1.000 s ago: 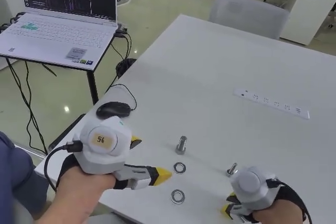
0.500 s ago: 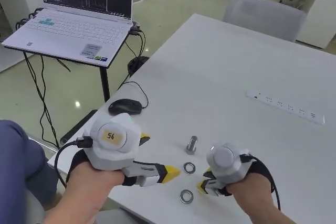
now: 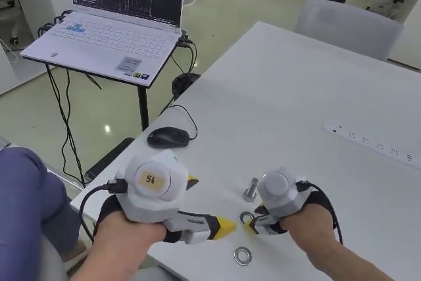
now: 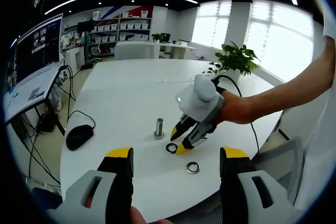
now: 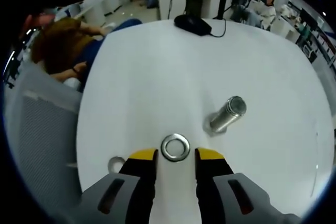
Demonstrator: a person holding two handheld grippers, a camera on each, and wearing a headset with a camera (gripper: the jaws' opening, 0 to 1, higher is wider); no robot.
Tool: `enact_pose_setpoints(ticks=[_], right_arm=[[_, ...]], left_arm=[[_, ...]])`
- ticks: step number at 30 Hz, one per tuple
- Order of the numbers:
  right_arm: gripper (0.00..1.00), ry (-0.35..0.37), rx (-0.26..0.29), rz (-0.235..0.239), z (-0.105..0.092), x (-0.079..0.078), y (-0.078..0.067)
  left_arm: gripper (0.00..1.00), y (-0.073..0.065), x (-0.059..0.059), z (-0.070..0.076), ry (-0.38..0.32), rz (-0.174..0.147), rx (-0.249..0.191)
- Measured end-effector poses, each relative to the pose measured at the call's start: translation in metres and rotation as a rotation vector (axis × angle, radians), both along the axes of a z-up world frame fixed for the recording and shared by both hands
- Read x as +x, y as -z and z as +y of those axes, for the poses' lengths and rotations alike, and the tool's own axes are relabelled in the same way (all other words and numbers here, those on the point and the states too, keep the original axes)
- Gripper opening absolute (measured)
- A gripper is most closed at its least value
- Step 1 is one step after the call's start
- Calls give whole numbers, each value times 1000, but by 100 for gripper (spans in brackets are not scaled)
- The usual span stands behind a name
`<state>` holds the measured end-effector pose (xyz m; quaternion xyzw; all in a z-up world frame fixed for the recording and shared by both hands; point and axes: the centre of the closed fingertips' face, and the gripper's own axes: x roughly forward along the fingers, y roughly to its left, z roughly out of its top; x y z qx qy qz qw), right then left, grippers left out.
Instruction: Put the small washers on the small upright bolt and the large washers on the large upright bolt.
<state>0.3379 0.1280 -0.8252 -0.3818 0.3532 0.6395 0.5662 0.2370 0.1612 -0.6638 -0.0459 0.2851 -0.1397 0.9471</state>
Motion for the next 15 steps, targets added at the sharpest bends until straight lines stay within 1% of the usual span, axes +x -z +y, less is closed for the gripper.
enact_pose_setpoints(ticks=[3,4,6,11,15], right_arm=[[30,-3,-18,-15,-2,-2,4],[30,-15,-5,-24,0,-2,3],[30,3,-11,-17,-1,-3,3],[30,12,-5,-20,1,-5,2],[29,35,4,-23,2,-6,1]], left_arm=[[66,0,1,-1,-2,-1,-8],[66,-1,1,-1,-5,-4,-14],[66,-1,1,-1,-5,-6,-18],[66,-1,2,-5,4,-2,-20],[66,-1,3,-8,12,0,-17]])
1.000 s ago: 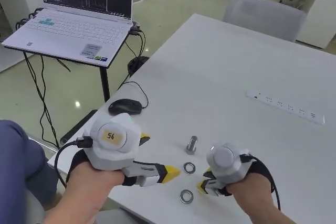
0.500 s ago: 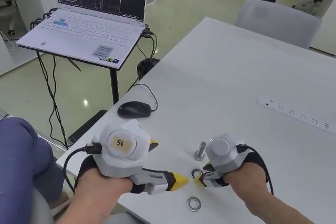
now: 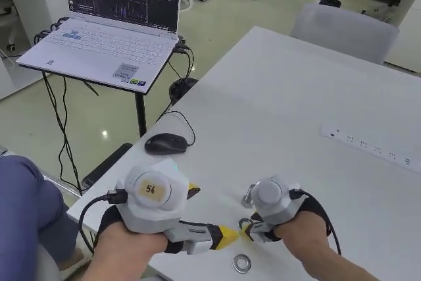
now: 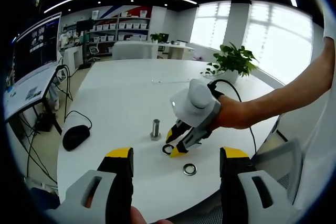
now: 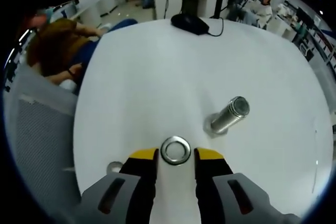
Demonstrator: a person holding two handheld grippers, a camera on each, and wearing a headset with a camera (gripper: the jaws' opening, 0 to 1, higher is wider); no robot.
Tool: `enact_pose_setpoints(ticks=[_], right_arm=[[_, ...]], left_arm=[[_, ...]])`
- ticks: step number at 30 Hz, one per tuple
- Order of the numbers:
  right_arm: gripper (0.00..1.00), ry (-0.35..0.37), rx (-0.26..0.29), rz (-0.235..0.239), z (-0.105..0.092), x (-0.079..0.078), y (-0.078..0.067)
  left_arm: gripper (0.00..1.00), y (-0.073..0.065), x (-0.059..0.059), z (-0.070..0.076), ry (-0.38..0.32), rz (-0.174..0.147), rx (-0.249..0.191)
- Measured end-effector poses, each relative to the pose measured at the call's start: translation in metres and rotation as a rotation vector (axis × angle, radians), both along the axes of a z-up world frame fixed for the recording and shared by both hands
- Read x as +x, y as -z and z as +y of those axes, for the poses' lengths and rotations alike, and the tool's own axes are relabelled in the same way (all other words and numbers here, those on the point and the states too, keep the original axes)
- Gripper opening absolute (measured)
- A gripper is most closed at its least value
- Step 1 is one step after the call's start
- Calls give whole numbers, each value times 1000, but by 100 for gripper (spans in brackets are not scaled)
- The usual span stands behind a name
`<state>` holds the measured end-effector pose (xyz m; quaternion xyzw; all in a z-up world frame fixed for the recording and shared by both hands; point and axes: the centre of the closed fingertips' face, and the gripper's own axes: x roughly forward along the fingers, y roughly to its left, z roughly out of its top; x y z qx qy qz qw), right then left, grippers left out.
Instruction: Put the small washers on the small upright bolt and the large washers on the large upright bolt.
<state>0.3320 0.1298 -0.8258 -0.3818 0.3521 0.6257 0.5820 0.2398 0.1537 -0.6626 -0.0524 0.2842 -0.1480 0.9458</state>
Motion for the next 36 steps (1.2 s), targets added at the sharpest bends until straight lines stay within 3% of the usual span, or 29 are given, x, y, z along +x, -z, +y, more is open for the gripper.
enact_pose_setpoints(ticks=[6,27,36], right_arm=[[25,48,13,5,0,0,0],[23,58,41,-2,-14,3,-10],[23,58,79,-23,-14,5,-33]], left_arm=[[66,0,0,1,3,0,4],[66,0,0,2,-2,1,8],[66,-1,0,5,-12,0,9]])
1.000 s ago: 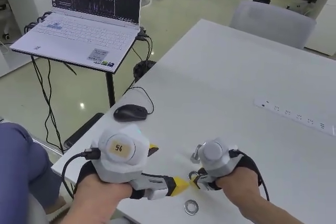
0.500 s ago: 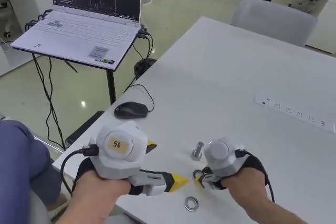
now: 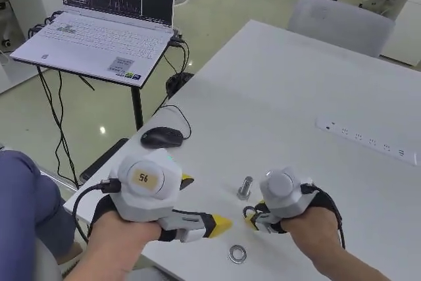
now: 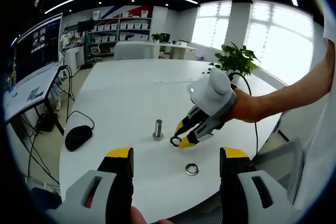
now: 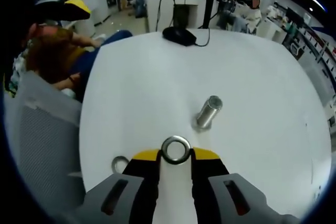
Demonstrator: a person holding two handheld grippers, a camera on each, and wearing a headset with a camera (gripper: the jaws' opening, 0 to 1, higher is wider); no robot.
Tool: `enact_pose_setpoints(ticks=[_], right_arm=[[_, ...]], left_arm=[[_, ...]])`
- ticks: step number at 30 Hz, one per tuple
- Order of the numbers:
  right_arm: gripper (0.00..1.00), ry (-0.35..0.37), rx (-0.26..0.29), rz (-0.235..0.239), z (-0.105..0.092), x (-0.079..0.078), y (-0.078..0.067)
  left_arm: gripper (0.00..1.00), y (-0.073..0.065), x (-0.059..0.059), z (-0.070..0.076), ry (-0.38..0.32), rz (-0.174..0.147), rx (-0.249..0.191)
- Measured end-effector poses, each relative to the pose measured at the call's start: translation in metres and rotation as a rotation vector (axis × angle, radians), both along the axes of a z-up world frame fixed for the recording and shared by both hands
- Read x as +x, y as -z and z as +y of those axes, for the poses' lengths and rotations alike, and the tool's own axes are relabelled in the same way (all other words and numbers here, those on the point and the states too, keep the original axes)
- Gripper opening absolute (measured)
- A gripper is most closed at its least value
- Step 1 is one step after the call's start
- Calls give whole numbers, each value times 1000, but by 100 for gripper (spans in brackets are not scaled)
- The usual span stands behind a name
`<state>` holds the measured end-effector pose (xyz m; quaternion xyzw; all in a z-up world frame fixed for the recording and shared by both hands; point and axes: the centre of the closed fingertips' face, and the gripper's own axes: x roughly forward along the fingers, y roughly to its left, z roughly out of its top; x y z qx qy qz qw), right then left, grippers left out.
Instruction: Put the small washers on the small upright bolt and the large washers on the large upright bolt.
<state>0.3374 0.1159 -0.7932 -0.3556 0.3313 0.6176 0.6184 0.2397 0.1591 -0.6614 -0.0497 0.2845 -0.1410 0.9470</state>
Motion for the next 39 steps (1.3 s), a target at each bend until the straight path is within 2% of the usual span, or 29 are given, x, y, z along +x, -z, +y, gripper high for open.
enact_pose_setpoints(ticks=[4,7,13,21,26,39], right_arm=[[23,-14,24,-8,3,0,-18],[23,-29,38,-42,8,6,-34],[23,-28,58,-60,20,21,-51],[23,-28,49,-66,35,37,-48],[24,-45,21,-64,39,40,-42],[24,-43,3,-47,43,44,-35]], left_arm=[[66,-1,1,-1,-1,-5,-2],[66,-1,2,-2,3,-7,-4],[66,-1,3,-5,8,-9,-4],[66,-1,1,-1,-4,-10,-3],[66,-2,1,3,-13,-11,-3],[66,0,1,3,-11,-7,-4]])
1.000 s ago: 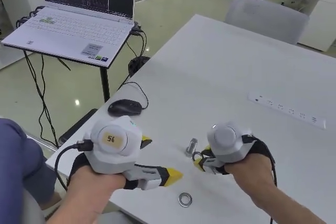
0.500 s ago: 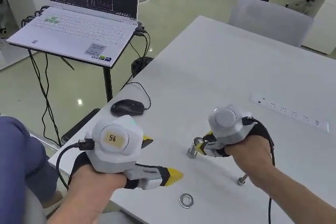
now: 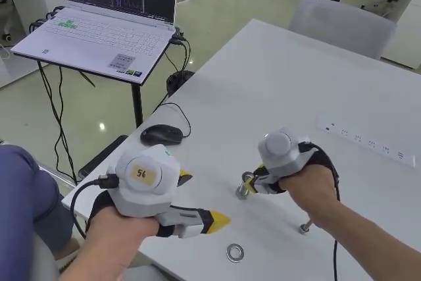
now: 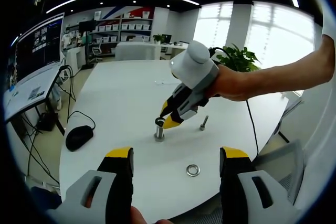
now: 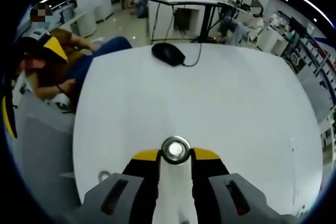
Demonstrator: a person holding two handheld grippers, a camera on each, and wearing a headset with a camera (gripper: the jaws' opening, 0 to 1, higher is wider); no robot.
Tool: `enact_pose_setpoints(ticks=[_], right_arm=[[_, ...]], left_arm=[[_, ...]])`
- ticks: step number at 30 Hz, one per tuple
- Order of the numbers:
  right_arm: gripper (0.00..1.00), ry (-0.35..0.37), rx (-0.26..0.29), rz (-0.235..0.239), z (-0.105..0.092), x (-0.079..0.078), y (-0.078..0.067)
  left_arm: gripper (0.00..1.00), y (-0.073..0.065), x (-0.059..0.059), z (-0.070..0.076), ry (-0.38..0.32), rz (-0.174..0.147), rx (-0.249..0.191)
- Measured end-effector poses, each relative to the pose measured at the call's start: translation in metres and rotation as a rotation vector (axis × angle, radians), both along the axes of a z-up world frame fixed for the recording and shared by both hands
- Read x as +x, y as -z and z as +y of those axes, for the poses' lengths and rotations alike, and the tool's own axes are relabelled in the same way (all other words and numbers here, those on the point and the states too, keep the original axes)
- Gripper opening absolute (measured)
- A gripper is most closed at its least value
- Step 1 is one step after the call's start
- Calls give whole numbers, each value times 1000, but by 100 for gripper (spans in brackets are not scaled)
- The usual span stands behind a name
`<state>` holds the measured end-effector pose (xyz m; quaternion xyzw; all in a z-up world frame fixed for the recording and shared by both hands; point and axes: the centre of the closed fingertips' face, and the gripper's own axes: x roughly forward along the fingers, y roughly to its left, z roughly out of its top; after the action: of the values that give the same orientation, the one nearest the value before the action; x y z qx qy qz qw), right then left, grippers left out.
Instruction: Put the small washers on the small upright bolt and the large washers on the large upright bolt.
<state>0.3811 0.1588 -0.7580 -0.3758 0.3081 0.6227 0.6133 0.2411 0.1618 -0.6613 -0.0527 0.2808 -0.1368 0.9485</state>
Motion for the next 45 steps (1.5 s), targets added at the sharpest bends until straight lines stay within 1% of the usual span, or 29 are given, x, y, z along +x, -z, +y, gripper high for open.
enact_pose_setpoints(ticks=[9,15,20,27,31,32,37,39,41,45], right_arm=[[24,0,-19,6,3,3,8],[24,-1,-38,12,5,5,18],[24,-2,-51,17,4,3,23],[24,3,-69,27,5,7,36],[24,13,-81,35,5,6,42],[24,17,-91,38,4,7,46],[24,22,-105,49,6,10,58],[24,27,-112,53,4,7,55],[24,30,-117,61,3,4,58],[24,29,-111,58,5,4,59]], left_arm=[[66,1,0,-1,1,4,0],[66,1,-1,-2,3,6,-2],[66,2,-2,-2,5,10,-2],[66,3,-2,0,3,12,-3],[66,5,-3,0,2,16,-3],[66,6,-3,1,1,18,-3],[66,6,-3,3,-3,19,-2],[66,6,-3,4,-5,19,-2],[66,7,-4,4,-6,22,-2],[66,11,-5,5,-9,30,-5]])
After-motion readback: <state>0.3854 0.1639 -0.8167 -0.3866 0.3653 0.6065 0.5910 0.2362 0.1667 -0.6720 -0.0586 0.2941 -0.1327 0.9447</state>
